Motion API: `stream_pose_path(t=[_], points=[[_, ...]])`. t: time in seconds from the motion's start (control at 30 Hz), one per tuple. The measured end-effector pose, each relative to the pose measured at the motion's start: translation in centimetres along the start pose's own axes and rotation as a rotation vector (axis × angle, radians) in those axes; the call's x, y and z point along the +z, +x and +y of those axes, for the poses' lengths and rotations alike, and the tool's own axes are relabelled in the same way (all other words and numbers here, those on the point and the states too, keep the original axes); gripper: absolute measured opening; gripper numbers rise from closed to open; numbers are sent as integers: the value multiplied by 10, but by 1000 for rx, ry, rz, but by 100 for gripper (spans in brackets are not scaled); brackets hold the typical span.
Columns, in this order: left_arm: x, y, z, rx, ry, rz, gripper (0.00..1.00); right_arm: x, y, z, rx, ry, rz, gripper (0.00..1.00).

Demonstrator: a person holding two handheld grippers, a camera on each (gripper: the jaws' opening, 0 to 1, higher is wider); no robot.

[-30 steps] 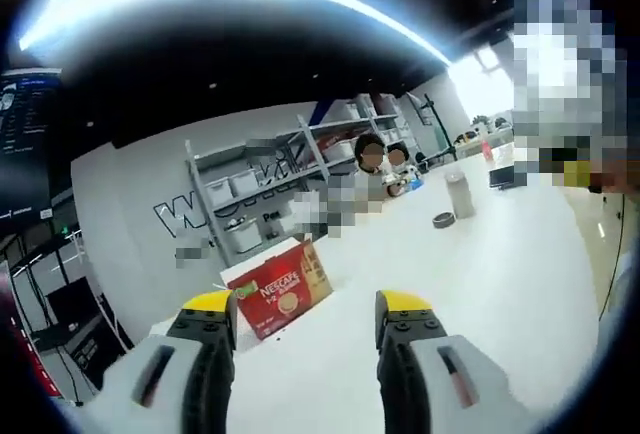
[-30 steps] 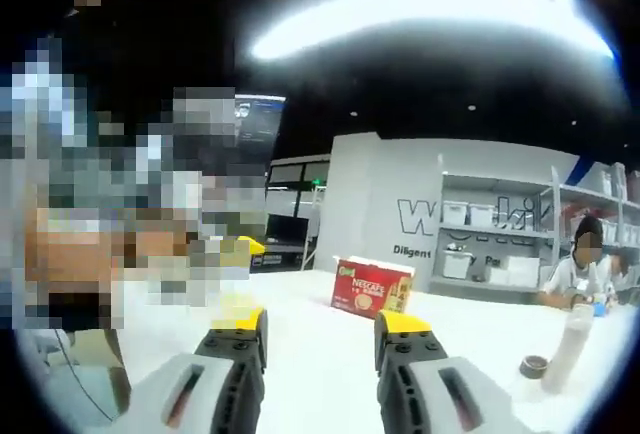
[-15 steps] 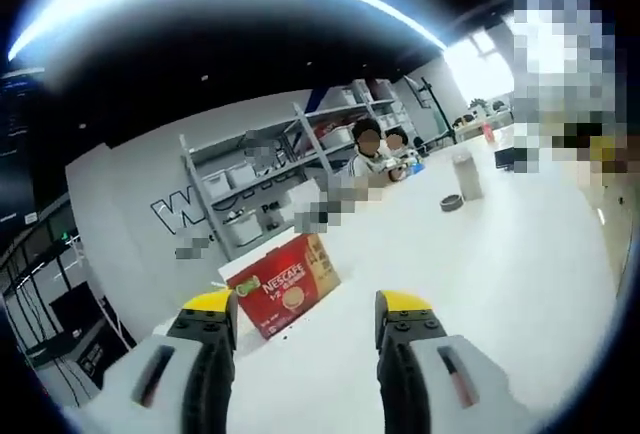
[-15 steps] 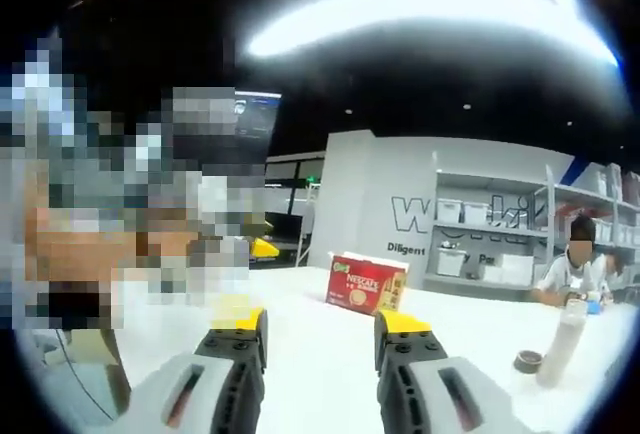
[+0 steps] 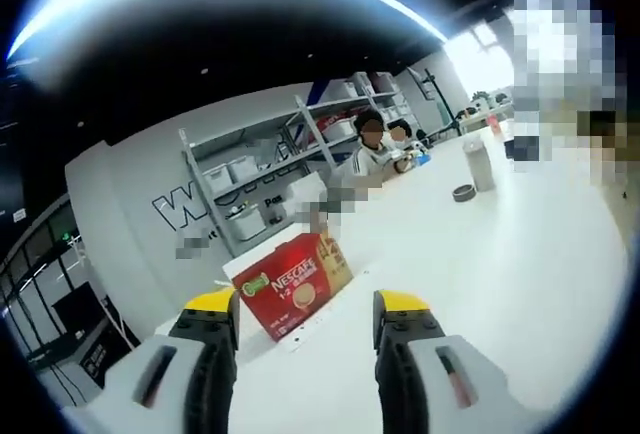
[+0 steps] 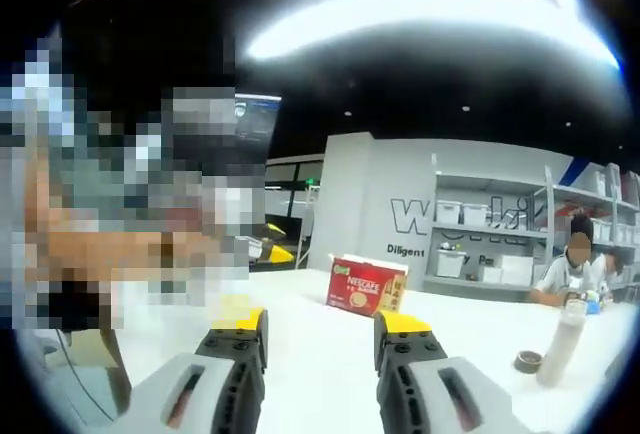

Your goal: Tear open the coffee pouch, take out the coffee, and pour the coffee from the pouch into the cup

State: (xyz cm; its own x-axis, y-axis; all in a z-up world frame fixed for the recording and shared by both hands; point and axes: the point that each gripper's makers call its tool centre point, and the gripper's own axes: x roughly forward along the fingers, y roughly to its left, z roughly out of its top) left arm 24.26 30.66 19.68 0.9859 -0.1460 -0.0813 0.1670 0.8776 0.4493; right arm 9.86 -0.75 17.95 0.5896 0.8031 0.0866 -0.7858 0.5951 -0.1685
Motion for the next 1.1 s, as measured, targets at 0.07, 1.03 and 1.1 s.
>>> stream_pose_path(t=[0.07, 1.03, 1.1], points=[[-1, 5, 3, 1, -10, 8, 56, 0, 0, 1, 0, 1, -1, 43], [1, 70, 25, -25, -17, 43, 54, -6, -12, 11, -2, 16, 3, 42], [2, 76, 28, -21, -10, 40, 54, -6, -13, 11, -4, 18, 3, 42]])
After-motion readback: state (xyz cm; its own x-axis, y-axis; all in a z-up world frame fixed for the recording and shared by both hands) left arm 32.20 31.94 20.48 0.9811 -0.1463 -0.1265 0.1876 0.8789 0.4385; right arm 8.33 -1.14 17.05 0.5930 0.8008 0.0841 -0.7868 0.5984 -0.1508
